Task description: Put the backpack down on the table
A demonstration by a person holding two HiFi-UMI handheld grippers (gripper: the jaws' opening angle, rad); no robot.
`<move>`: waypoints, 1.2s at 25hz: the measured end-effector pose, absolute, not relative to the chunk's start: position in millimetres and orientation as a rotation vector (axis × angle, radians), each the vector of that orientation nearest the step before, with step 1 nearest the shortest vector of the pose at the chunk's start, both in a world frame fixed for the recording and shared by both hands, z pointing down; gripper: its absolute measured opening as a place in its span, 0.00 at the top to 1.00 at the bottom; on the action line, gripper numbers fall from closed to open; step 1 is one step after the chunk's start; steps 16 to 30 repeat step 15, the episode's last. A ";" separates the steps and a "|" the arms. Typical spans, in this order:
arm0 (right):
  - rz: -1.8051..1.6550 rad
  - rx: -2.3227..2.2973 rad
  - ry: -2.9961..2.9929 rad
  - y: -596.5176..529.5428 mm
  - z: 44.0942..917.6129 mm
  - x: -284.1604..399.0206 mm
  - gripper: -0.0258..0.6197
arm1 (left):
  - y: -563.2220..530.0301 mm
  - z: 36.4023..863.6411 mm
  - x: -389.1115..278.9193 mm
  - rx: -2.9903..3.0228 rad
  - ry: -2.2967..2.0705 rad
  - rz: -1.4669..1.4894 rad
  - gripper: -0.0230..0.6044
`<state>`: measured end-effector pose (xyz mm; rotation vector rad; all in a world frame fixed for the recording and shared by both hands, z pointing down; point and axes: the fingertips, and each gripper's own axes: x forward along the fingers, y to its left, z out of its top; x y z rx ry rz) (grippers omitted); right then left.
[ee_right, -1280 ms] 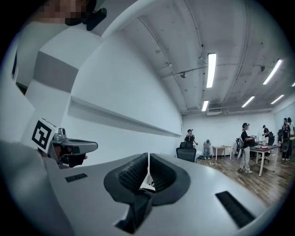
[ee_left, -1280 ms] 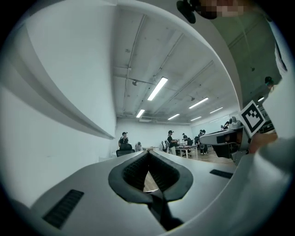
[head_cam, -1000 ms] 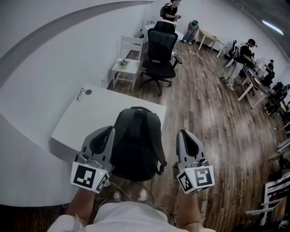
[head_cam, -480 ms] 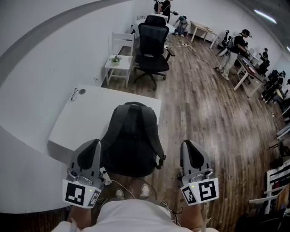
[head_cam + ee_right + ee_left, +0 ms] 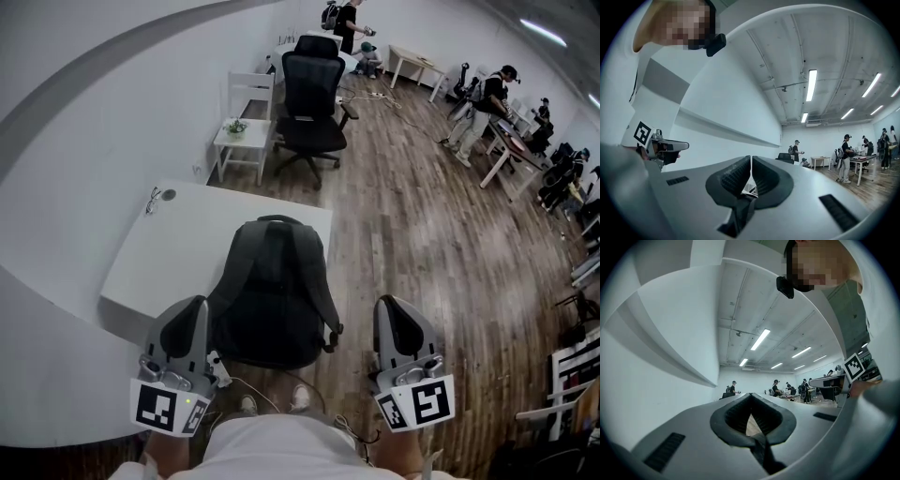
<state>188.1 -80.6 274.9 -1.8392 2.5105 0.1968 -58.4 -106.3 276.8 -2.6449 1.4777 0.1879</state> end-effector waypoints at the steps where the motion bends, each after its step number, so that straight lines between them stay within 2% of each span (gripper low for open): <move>1: 0.197 -1.836 2.513 -81.5 274.3 186.7 0.89 | -107.2 276.0 -59.1 -2.645 1.477 0.192 0.94; 30: 0.206 -1.774 2.536 -95.4 267.9 174.0 0.89 | -110.4 271.6 -70.1 -2.627 1.523 0.215 0.94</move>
